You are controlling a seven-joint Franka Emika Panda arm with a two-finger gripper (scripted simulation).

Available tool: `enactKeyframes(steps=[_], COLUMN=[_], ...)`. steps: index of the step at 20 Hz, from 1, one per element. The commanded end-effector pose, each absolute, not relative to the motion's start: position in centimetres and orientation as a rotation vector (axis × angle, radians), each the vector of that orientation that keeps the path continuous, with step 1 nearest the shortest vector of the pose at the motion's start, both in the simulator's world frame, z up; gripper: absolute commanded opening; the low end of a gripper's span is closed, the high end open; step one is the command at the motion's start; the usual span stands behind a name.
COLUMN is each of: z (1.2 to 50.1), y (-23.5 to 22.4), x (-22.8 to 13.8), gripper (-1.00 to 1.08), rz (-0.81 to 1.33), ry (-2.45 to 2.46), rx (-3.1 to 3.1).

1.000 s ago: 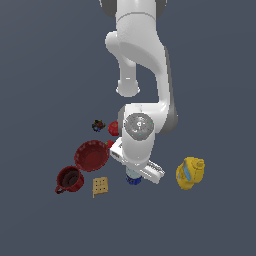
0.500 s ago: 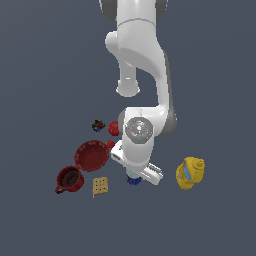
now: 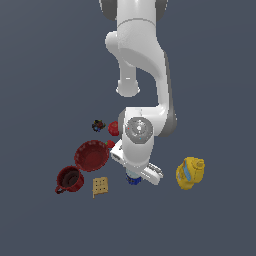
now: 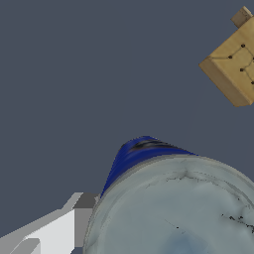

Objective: Pick up a designated object from a clutter of objects.

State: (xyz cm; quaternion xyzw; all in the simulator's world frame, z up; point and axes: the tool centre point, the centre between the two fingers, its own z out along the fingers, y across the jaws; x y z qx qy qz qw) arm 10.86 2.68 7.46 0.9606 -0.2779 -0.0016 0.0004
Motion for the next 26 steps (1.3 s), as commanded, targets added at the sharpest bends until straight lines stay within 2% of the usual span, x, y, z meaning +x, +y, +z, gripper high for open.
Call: enactKeyframes(steps=[1, 10, 26], z=[8.0, 13.4, 31.1], y=[2.8, 3.5, 6.0], x=[10.9, 11.0, 11.6], gripper=[-1.0, -1.0, -1.0], rz=[-0.001, -0.001, 0.0], ry=[-0.873, -0.873, -0.874], rx=[3.018, 3.018, 3.017])
